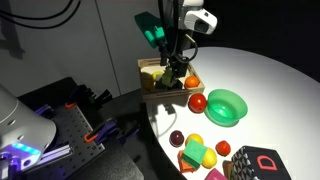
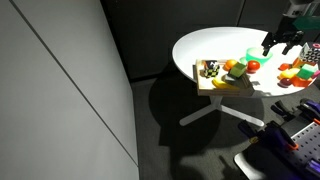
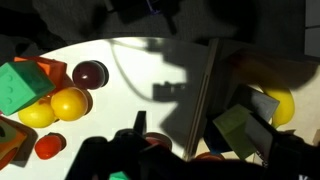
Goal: Pick up the green block and place it inside the green bowl
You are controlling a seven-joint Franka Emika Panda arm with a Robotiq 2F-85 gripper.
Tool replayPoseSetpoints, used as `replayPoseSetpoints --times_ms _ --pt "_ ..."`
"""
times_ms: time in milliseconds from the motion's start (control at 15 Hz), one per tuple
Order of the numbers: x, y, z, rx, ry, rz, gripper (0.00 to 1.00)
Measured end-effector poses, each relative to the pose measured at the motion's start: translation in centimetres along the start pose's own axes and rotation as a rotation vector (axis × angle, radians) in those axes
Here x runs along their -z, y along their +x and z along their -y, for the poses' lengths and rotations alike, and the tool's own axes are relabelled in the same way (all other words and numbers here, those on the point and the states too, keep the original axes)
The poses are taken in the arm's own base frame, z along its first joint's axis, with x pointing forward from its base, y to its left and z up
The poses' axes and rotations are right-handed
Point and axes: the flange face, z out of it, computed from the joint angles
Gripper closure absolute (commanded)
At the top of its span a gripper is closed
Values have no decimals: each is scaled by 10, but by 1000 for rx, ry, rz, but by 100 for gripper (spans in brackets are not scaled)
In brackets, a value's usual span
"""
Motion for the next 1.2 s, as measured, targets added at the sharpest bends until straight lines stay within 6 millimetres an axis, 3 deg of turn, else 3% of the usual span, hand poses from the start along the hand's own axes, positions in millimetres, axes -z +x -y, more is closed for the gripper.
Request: replayPoseSetpoints --times_ms 800,1200 --pt "-43 32 -58 -58 -85 -33 0" --pt "-50 45 -92 -81 -134 -83 0"
